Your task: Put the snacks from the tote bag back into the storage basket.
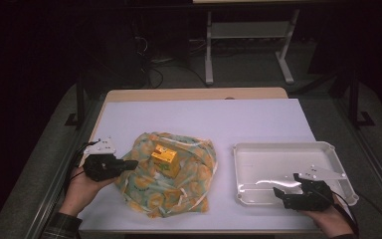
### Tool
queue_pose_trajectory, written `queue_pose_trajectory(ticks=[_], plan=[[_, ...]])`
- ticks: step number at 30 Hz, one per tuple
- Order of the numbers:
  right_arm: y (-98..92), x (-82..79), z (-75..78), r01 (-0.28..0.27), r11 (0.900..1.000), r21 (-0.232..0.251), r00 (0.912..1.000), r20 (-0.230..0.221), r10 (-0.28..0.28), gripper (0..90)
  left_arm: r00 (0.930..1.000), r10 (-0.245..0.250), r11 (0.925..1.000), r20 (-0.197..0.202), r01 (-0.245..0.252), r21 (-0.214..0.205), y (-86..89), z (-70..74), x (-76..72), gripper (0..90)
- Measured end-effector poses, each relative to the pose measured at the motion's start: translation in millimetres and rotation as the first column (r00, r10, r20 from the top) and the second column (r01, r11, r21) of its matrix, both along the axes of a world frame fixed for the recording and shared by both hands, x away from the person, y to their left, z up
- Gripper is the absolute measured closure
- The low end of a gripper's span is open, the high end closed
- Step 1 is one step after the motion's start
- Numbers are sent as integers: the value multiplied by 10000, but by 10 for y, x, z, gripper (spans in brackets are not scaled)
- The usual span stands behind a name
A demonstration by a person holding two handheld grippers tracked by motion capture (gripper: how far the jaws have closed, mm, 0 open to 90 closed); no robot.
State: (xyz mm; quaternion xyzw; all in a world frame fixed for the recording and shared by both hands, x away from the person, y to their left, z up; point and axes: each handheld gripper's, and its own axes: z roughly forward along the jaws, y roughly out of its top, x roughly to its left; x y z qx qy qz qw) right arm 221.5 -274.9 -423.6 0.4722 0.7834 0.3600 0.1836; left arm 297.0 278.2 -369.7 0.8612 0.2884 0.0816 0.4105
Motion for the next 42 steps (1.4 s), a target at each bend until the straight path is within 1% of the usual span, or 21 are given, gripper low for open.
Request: queue_pose_trajectory(ticks=[7, 9, 11, 13, 14, 15, 18, 19, 21, 24, 29, 34, 36, 42], plan=[[-7, -2, 4, 28, 10000, 6, 10000, -22, -28, 140, 10000, -99, 9999, 7, 99, 23, -81, -50, 99, 897], [7, 5, -2, -8, 10000, -52, 10000, -7, 8, 140, 10000, -72, 9999, 57, 72, 117, -119, -74, 158, 896], [10, 8, 0, -11, 10000, -60, 10000, -3, 11, 140, 9999, -92, 9998, 75, 90, 167, -128, -78, 181, 897], [10, 9, 0, -6, 10000, -56, 10000, -10, 6, 140, 10000, -44, 10000, 73, 44, 80, -163, -91, 224, 897], [5, 12, -1, -11, 10000, -35, 10000, -64, 11, 140, 9999, -148, 9999, 64, 148, 87, -206, -106, 265, 897], [5, 12, -1, -11, 10000, -35, 10000, -64, 11, 140, 9999, -148, 9999, 64, 148, 87, -206, -106, 265, 897], [2, 8, 1, 6, 10000, -5, 10000, -90, -6, 140, 9996, -297, 9993, -12, 297, 228, -294, -146, 308, 897], [1, 8, 0, 0, 10000, -22, 10000, -96, 0, 140, 9994, -359, 9987, -18, 360, 358, -317, -157, 313, 897], [-1, 9, -2, -9, 10000, -32, 10000, -99, 9, 140, 9996, -271, 9988, -58, 274, 399, -334, -166, 308, 897], [-1, 5, 0, 3, 10000, -5, 9999, -121, -4, 140, 9993, -376, 9980, -51, 378, 507, -327, -180, 316, 897], [1, 10, -2, -33, 10000, -28, 10000, -92, 33, 140, 9990, -430, 9982, -143, 436, 409, -328, -187, 304, 897], [-2, 9, 0, -23, 10000, -20, 9999, -106, 23, 141, 9975, -675, 9969, -213, 684, 399, -346, -185, 278, 897], [-3, 7, 0, -12, 10000, -14, 9999, -129, 12, 140, 9963, -832, 9952, -233, 843, 494, -359, -180, 258, 897], [-2, 6, -2, -51, 10000, -61, 9999, -94, 50, 141, 9947, -978, 9939, -302, 992, 492, -383, -175, 212, 897]])
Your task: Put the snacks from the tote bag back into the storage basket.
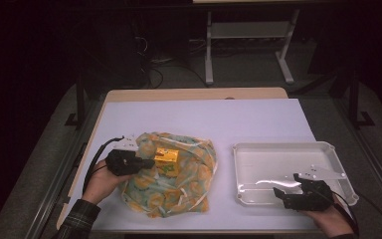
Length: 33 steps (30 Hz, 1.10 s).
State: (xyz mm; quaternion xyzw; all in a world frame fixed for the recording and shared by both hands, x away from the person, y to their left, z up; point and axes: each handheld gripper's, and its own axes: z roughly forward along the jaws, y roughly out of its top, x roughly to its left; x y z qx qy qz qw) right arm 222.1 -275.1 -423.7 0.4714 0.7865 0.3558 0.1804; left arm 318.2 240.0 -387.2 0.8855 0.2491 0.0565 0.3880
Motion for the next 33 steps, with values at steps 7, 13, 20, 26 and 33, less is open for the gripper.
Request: queue_pose_trajectory(ticks=[7, 13, 20, 26, 33], plan=[[6, 0, -1, -40, 10000, -56, 10000, 35, 40, 140, 9994, -350, 9993, -62, 350, 95, -38, -1, -53, 897], [4, 0, -2, -41, 10000, -61, 10000, 38, 41, 141, 9977, -669, 9977, -106, 670, 111, -86, 4, -103, 896], [2, -4, 0, 1, 10000, -39, 10000, 26, -1, 141, 9986, -534, 9986, 43, 534, 41, -23, 70, -123, 890], [9, 5, -6, -54, 10000, -73, 10000, 24, 54, 140, 9993, 95, 9994, 371, -83, -336, 74, 146, 12, 890], [20, 2, -4, -36, 10000, -65, 10000, -29, 36, 141, 9993, 248, 9992, 290, -239, -312, -8, 31, 228, 891]])
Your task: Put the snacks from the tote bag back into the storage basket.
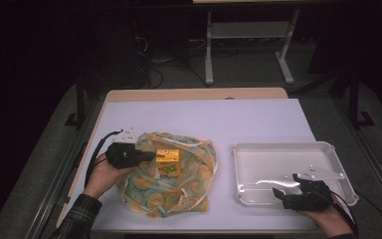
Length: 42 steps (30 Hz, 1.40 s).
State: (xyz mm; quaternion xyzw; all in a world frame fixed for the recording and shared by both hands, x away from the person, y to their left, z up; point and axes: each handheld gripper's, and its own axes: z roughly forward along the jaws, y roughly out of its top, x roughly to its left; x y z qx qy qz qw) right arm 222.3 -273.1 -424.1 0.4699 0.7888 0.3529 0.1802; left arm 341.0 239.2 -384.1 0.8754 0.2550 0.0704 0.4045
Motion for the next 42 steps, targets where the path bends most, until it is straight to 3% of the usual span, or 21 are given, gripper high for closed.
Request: queue_pose_trajectory(ticks=[7, 18, 31, 42], plan=[[-17, 1, -7, -40, 10000, 14, 10000, 39, 40, 141, 9999, -108, 9999, 121, 108, 41, -115, -58, 165, 892], [-16, -5, -7, -20, 10000, 16, 10000, 3, 20, 141, 9987, -498, 9985, -86, 500, 234, -115, -95, 157, 897], [-24, -7, -8, 13, 10000, 35, 10000, -55, -13, 141, 9958, -881, 9940, -240, 895, 624, -138, -66, 22, 897], [-26, -6, -11, -46, 10000, 24, 10000, -47, 46, 140, 9943, -923, 9936, -537, 955, 598, -119, -105, -161, 896]])
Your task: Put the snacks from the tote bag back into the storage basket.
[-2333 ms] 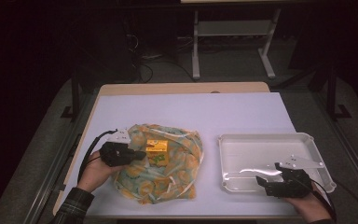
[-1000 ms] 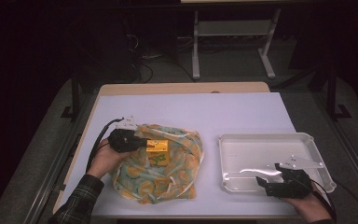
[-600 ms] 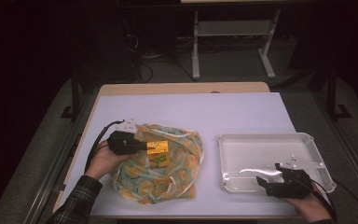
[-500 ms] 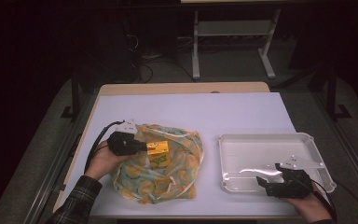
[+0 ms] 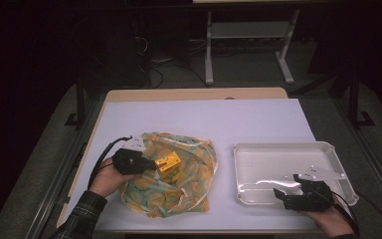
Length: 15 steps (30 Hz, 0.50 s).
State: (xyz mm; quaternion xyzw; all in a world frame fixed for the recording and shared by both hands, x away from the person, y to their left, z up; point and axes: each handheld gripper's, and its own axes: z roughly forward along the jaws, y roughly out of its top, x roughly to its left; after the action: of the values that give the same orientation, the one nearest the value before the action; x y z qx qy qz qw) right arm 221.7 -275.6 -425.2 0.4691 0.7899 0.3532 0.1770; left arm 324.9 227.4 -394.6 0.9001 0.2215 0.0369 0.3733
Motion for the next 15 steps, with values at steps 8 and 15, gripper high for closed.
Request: queue_pose_trajectory(ticks=[8, 15], plan=[[-10, 19, -10, 47, 10000, -57, 10000, -70, -48, 113, 9988, 497, 9988, 11, -497, 33, 99, 10, -47, 735], [-34, 34, -22, 266, 9994, 203, 9994, -219, -261, 110, 9942, 1063, 9940, -164, -1066, -241, 227, 79, -133, 536]])
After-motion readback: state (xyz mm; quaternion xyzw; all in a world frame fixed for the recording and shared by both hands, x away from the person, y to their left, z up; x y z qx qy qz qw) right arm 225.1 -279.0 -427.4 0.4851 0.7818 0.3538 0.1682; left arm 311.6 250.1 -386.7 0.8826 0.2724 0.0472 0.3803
